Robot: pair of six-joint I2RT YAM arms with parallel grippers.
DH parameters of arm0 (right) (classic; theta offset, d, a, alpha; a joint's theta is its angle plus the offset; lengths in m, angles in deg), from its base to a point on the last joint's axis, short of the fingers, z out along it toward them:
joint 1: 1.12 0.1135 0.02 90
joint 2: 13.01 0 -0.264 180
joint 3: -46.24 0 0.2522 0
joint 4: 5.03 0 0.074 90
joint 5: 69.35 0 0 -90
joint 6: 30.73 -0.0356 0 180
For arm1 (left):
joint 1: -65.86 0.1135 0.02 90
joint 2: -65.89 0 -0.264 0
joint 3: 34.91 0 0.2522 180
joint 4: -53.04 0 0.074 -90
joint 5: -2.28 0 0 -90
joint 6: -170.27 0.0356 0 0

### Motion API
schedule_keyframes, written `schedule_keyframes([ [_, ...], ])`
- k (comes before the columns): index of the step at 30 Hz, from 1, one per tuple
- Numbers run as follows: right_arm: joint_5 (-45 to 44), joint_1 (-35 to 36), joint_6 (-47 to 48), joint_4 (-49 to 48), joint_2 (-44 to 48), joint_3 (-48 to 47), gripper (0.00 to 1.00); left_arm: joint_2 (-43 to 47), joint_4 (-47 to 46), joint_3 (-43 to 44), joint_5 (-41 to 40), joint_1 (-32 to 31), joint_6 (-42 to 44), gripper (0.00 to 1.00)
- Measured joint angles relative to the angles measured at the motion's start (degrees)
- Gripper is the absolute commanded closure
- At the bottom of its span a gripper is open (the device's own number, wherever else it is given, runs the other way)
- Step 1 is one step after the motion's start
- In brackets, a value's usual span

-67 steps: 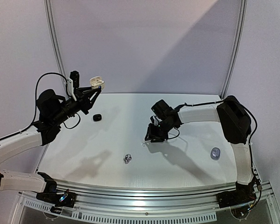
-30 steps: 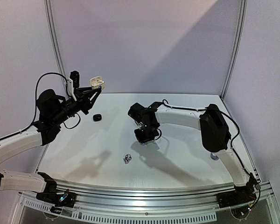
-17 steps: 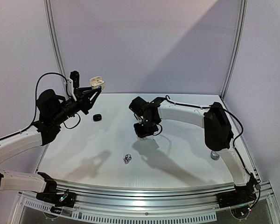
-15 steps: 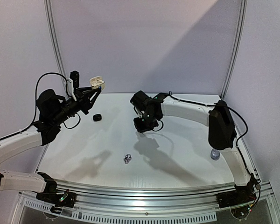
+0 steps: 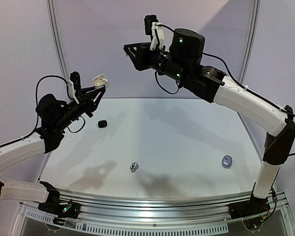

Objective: Insert the wireless bluetooth earbuds into the charging case

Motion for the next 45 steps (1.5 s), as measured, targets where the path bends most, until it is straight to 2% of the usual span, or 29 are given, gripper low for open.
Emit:
schedule_keyframes([
  [5, 5.07, 2.73, 5.84, -9.46, -3.39, -0.94, 1.0, -1.01, -3.34, 0.11, -0.04, -0.39, 0.44, 1.0],
  [9, 8.55, 3.85, 10.51, -12.55, -7.04, -1.4, 1.0, -1.29, -5.46, 0.33, 0.09, -0.68, 0.76, 1.0],
  [23, 13.88, 4.37, 16.61, -12.24, -13.44, -4.46, 1.0, -1.29, -7.15, 0.33, 1.51, -0.79, 4.66, 1.0],
  [45, 10.56, 4.37, 20.96, -11.63, -15.08, -4.46, 1.0, -1.6, -6.99, 0.35, 1.77, -0.81, 5.57, 1.0],
])
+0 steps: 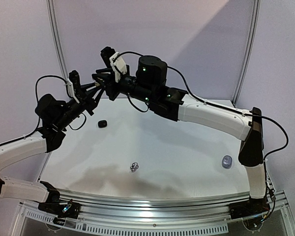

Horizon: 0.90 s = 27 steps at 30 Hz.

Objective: Insert the wireless bluetooth earbuds into the charging case

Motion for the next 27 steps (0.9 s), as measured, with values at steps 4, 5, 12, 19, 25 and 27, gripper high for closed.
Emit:
schedule_keyframes([
  [4, -0.2, 0.0, 0.26, -0.02, -0.04, 0.09, 1.0, 0.0, 0.07, 0.0, 0.0, 0.0, 0.15, 1.0],
  [5, -0.2, 0.0, 0.39, -0.04, -0.04, 0.13, 1.0, 0.0, 0.07, 0.0, 0.02, 0.0, 0.17, 1.0],
  [12, 0.04, -0.2, 0.04, -3.76, -0.04, 2.84, 1.0, -0.02, 0.98, 0.0, 0.24, 0.0, 0.37, 1.0],
  [19, 0.66, -0.68, -2.8, -8.74, 0.59, 6.75, 1.0, -0.24, 1.7, -0.02, 0.22, 0.0, 1.05, 1.0],
  [25, 0.09, -0.68, -4.44, -11.13, 1.57, 9.49, 0.98, -0.26, 2.03, -0.02, 0.11, 0.0, 1.27, 1.0],
  [27, -0.26, -0.68, -5.03, -11.39, 1.79, 9.99, 0.97, -0.35, 2.12, -0.02, 0.09, 0.0, 1.27, 1.0],
])
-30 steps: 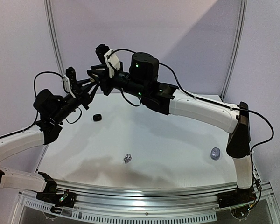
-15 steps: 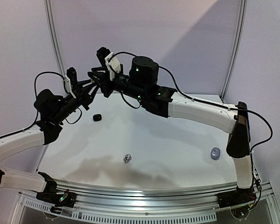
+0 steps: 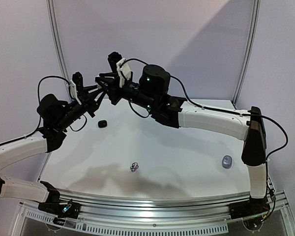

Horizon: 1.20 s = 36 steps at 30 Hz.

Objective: Insert the wireless bluetooth earbuds into the charging case

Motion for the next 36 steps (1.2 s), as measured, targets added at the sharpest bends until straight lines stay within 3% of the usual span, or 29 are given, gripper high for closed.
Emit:
schedule_keyframes([
  [19, -1.84, 0.07, -5.75, -1.86, 1.05, 3.04, 0.98, -0.04, 0.39, -0.04, -0.68, -0.17, 1.22, 1.0],
  [26, -3.85, 0.63, -3.1, 1.42, 1.05, 1.57, 0.79, -0.07, 0.48, -0.07, -0.79, -0.17, 1.25, 1.0],
  [31, -5.05, 0.74, -1.16, 3.13, 1.16, 1.46, 0.72, -0.07, 0.76, -0.07, -1.75, -0.02, 1.07, 1.0],
  [36, -5.53, 0.83, 0.98, 5.44, 1.55, 1.44, 0.71, -0.07, 1.55, -0.07, -2.05, 0.22, 0.5, 1.0],
])
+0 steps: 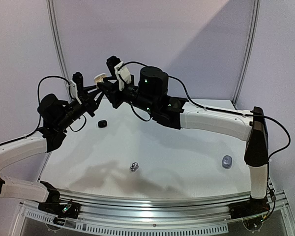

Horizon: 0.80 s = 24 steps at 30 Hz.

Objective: Insert the wireless bluetooth earbuds into the charging case

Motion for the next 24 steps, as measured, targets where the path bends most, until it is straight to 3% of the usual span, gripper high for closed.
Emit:
schedule_keyframes([
  [6, -0.04, 0.07, 1.57, 3.15, 0.35, -1.88, 0.65, 0.0, -0.17, 0.0, 0.59, 0.0, -1.51, 1.0],
  [11, 0.09, -0.09, 2.34, 3.85, 0.81, -4.02, 0.51, 0.33, 0.0, 0.0, 1.6, 0.0, -2.23, 1.0],
  [17, 2.51, -0.7, 0.74, 5.99, 5.44, -4.94, 0.46, 0.42, 1.4, 0.0, 3.67, 0.04, -1.01, 1.0],
  [21, 2.54, -2.45, -4.09, 12.17, 7.76, -11.06, 0.41, 0.42, 2.23, 0.0, 9.64, 0.09, 9.29, 1.0],
  [24, 1.97, -4.48, -7.54, 17.86, 8.17, -15.47, 0.38, 0.42, 3.67, -0.15, 13.16, 0.11, 24.3, 1.0],
])
